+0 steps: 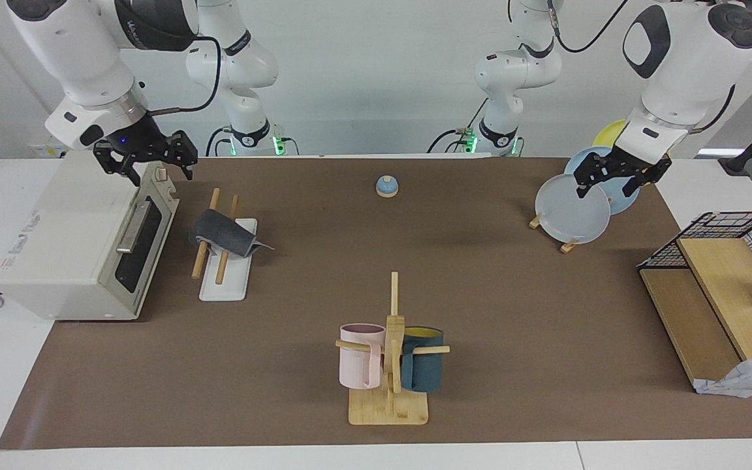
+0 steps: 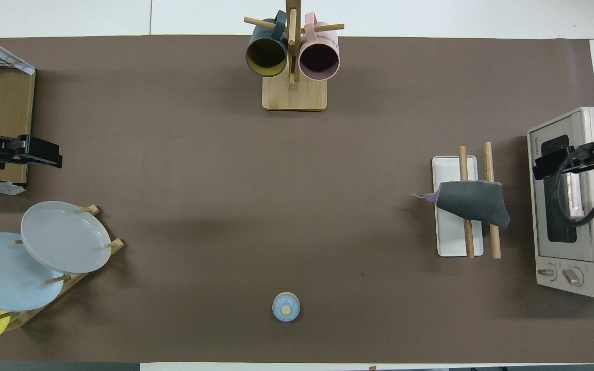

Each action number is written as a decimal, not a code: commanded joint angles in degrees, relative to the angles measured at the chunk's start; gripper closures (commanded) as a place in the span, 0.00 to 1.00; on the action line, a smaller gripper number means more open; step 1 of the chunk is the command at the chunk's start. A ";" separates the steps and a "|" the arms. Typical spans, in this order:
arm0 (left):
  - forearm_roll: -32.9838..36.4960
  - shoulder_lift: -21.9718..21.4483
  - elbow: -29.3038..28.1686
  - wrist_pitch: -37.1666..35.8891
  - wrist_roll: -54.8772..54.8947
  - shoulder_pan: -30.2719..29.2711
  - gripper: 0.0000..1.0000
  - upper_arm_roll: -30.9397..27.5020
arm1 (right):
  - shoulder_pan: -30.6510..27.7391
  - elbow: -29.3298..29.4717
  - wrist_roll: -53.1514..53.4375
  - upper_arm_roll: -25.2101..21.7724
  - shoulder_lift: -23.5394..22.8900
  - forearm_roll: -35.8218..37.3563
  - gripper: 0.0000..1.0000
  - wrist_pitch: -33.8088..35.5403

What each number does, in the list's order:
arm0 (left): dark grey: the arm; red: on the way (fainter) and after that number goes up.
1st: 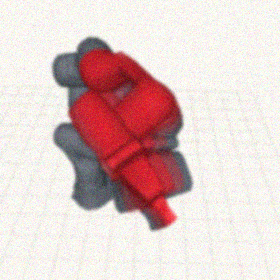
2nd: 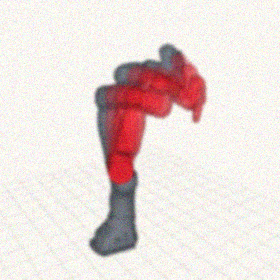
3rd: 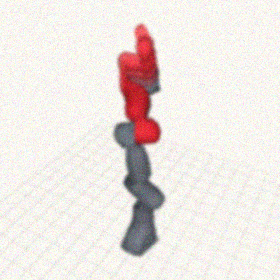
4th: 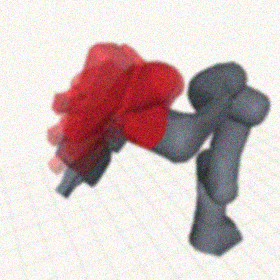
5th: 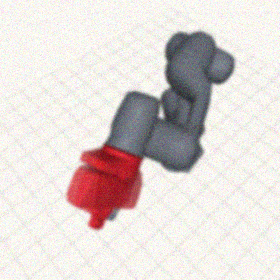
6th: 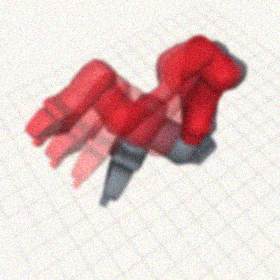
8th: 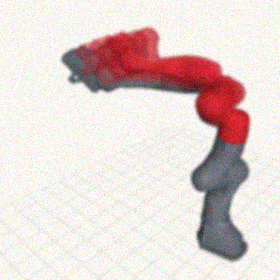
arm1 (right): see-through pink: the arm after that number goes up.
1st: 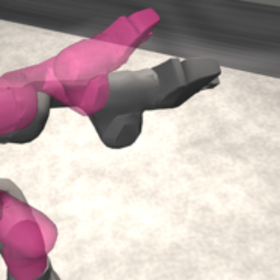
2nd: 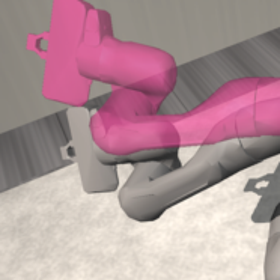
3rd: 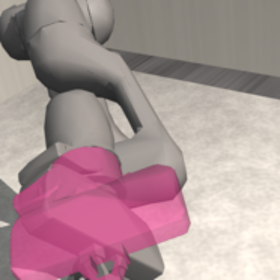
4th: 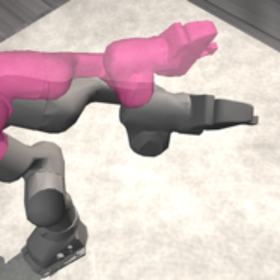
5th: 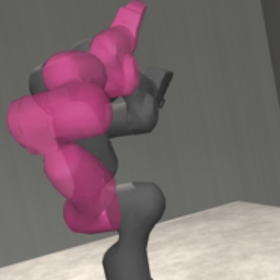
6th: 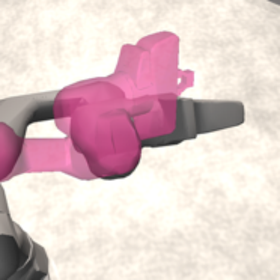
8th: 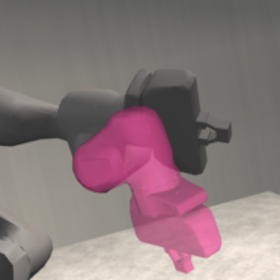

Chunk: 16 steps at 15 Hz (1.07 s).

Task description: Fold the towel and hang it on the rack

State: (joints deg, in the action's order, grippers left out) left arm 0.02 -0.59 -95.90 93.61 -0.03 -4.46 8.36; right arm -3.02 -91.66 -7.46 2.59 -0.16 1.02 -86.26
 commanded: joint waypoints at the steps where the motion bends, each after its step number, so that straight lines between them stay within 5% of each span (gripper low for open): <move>1: 0.77 0.07 0.45 -0.79 0.38 0.25 0.00 -0.63 | -0.05 2.89 1.48 0.31 -2.12 1.00 0.00 2.50; 16: 0.77 0.07 0.45 -0.79 0.38 0.07 0.00 -0.63 | -0.41 5.88 2.63 0.14 -3.79 1.53 0.00 3.46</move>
State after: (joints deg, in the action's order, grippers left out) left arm 0.02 -0.59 -95.90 93.61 -0.03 -4.52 7.98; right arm -3.35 -87.60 -5.99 2.33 -2.95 1.41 -84.30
